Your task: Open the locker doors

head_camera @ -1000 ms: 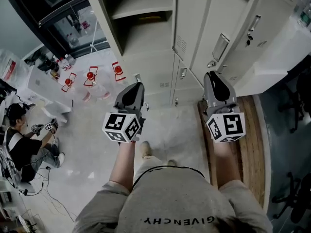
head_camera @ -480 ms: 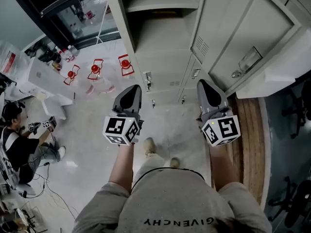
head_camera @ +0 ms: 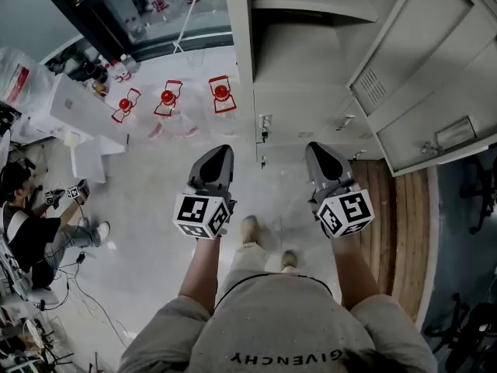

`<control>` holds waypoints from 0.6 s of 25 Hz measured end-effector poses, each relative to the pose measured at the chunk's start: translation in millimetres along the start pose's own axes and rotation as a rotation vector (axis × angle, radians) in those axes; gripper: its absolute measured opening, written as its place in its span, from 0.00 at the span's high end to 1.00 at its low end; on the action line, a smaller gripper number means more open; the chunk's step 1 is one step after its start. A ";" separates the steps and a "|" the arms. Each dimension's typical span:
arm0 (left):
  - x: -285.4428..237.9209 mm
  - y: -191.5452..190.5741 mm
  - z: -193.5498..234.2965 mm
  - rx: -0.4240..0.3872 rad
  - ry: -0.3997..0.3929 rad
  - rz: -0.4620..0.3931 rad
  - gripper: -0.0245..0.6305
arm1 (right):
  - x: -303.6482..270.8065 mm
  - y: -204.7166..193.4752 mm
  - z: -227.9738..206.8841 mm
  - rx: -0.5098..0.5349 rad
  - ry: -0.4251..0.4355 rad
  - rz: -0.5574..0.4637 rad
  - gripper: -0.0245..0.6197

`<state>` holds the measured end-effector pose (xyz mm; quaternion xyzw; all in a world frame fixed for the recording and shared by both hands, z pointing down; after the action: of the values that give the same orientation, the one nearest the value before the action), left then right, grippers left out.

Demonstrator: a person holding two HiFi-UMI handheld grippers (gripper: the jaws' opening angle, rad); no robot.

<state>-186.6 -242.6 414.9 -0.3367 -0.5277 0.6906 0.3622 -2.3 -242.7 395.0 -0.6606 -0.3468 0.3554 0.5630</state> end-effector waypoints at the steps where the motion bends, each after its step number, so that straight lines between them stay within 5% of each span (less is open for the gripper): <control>1: -0.3 -4.1 6.3 0.004 -0.002 0.006 0.96 | -7.2 -8.1 3.7 -0.006 0.005 0.014 0.94; 15: -39.1 -65.7 70.7 0.041 -0.096 0.089 0.96 | -88.6 -108.6 28.0 -0.083 0.011 0.142 0.82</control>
<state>-217.0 -298.5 497.4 -0.3187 -0.5146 0.7322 0.3121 -77.6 -291.2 506.4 -0.7082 -0.3102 0.3762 0.5106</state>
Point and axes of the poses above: the fingertips, and each gripper's own axes: x backward along the fingers, z to its left, y out of its top, the point moved 1 cm from there along x, backward along the fingers, and after that the axes turned 3 degrees about -y, right-handed, at the moved point
